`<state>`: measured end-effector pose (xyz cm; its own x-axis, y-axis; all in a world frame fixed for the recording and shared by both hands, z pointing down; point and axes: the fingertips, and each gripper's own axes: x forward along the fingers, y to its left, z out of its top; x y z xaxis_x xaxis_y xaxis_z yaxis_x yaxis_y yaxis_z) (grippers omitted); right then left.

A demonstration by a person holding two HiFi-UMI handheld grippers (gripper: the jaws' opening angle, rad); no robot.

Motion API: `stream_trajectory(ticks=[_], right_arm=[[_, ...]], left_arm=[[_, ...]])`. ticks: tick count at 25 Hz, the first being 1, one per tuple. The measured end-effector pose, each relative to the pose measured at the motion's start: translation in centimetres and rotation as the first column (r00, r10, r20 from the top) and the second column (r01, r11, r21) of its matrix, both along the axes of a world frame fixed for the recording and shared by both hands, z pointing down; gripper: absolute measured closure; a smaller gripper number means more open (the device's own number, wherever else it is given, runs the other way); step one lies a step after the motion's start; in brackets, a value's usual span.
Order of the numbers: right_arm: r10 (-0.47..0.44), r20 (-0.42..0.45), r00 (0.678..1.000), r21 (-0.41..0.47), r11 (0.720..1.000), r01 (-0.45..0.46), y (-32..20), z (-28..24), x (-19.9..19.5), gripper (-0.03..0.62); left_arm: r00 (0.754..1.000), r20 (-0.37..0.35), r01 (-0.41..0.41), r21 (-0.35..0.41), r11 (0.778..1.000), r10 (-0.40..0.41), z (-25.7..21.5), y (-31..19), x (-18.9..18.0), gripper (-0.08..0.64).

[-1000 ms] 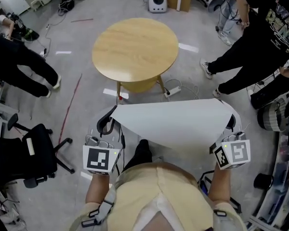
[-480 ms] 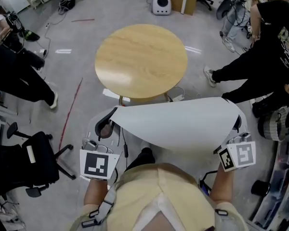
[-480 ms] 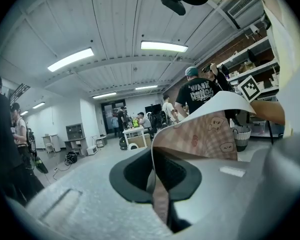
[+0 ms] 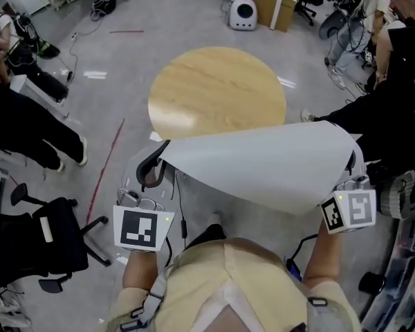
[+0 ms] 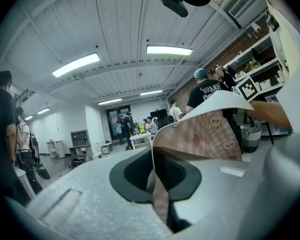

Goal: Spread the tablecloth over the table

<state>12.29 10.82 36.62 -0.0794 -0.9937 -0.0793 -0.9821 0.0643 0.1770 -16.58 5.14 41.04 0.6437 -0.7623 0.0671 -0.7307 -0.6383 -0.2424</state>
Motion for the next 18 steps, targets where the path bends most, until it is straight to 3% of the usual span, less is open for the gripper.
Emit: stream_trajectory(ticks=[6, 12, 18], right_arm=[[-0.019, -0.031, 0.999, 0.053, 0.998, 0.021, -5.6, -1.7, -1.2, 0.581], [-0.038, -0.103, 0.994, 0.065, 0.997, 0.044, -11.3, -3.6, -0.7, 0.581], [-0.078, -0.102, 0.992, 0.086, 0.992, 0.087, -17.5, -4.3, 0.3, 0.581]], left_arm=[[0.998, 0.056, 0.016, 0.054, 0.998, -0.019, -1.1, -4.7, -1.4, 0.555], [0.997, 0.045, 0.058, 0.078, 0.995, -0.061, -3.3, -10.0, -0.9, 0.555], [0.992, 0.048, 0.107, 0.126, 0.986, -0.114, -5.1, -15.8, -0.2, 0.554]])
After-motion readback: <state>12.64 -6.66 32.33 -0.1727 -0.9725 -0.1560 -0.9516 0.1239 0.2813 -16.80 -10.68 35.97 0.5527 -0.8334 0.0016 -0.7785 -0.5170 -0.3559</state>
